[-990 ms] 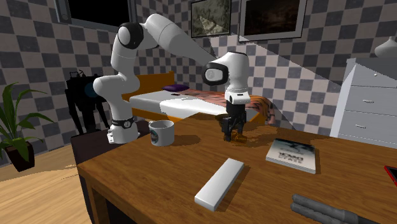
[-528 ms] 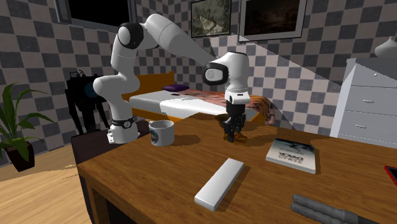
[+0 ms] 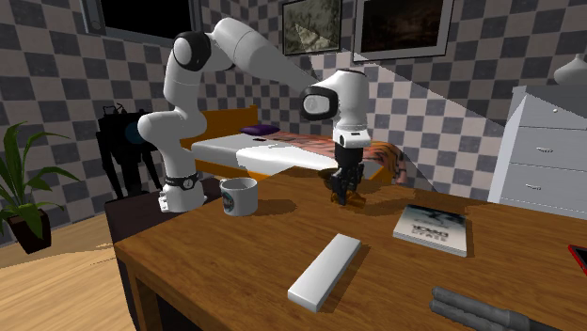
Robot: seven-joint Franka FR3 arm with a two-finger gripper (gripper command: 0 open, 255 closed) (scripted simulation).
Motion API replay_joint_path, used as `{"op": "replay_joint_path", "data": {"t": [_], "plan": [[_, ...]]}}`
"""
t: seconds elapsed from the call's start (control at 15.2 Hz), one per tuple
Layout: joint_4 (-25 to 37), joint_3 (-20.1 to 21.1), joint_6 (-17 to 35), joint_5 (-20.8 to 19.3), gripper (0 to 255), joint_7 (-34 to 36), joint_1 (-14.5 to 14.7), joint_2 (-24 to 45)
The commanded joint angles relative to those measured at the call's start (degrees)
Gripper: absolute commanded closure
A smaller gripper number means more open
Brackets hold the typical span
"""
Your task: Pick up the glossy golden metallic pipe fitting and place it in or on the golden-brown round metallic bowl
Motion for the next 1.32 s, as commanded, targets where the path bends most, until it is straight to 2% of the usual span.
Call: {"op": "replay_joint_path", "data": {"t": [0.0,1.19,1.25], "plan": [[0.47,0.09,-1.26,0.14,255,-0.03,-0.02,-0.80],[7.44,0.55,-12.84,1.01,255,-0.34,-0.20,-5.46],[6.01,0.90,-12.34,1.01,255,0.72,0.45,-6.41]]}}
